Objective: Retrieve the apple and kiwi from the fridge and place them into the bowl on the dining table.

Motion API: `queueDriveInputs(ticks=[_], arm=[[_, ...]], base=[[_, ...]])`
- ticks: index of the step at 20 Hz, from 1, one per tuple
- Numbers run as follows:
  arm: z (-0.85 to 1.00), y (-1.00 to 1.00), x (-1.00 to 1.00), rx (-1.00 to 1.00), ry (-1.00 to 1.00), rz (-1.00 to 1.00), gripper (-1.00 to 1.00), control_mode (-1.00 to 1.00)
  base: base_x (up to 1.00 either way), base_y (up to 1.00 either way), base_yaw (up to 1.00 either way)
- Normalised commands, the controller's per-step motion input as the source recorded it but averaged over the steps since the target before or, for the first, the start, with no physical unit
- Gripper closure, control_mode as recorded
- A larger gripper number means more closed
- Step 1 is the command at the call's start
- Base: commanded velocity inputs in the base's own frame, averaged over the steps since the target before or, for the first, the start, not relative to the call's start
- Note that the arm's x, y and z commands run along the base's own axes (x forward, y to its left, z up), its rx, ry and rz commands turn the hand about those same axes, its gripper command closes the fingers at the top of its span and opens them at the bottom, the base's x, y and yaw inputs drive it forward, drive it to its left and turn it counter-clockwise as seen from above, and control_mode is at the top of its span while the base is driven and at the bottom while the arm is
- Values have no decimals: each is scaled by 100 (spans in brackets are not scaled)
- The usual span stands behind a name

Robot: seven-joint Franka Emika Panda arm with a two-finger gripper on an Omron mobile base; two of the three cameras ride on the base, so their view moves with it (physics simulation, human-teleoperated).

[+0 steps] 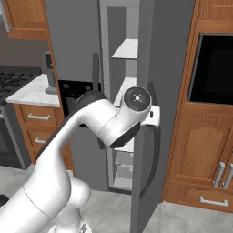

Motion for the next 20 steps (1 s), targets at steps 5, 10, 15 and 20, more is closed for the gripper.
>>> queueDriveInputs(ticks=[5, 10, 15, 20], arm=[[28, 77, -35, -18, 6, 3, -100, -100], [19, 86, 13, -28, 22, 0, -100, -100], [28, 28, 46, -33, 27, -1, -100, -100], [30, -5, 71, -28, 36, -6, -100, -100]], base=[[0, 0, 0], [0, 0, 0], [0, 0, 0], [0, 0, 0]])
